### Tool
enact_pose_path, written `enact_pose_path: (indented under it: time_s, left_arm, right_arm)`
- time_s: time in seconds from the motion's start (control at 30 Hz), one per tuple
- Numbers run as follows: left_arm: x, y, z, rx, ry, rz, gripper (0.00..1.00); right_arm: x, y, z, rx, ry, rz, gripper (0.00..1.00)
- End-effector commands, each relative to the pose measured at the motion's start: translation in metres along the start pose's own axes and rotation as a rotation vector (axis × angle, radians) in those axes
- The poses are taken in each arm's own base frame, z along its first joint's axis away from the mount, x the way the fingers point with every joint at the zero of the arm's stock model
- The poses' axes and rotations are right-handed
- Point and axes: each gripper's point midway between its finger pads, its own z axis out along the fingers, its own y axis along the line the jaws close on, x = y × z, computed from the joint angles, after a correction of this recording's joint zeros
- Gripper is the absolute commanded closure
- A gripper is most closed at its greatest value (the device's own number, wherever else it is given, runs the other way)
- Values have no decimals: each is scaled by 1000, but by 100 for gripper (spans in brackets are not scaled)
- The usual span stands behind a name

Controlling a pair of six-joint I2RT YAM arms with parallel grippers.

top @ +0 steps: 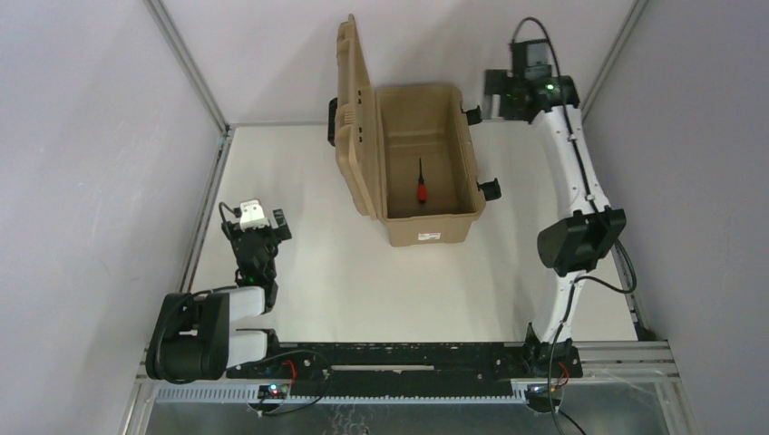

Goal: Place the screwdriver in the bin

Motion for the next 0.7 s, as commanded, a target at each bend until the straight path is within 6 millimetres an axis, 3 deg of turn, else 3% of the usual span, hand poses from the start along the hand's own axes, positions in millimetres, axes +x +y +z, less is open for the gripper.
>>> enact_pose_path:
  time_s: [0.0, 0.1, 0.3, 0.43, 0.67]
  left_arm:
    - [-33, -2, 10, 0, -95, -30, 0]
    - [-33, -2, 10, 1, -95, -30, 0]
    - [-33, -2, 10, 0, -95, -30, 0]
    - [-33, -2, 10, 0, -95, -30, 0]
    - [-33, -2, 10, 0, -95, -30, 0]
  right_arm:
    - [14, -88, 13, 123, 63, 2, 0]
    - [17, -145, 16, 159, 60, 68, 0]
    - [34, -201, 20, 202, 81, 109, 0]
    - [38, -215, 20, 246, 61, 95, 0]
    - [32, -206, 16, 207, 35, 117, 0]
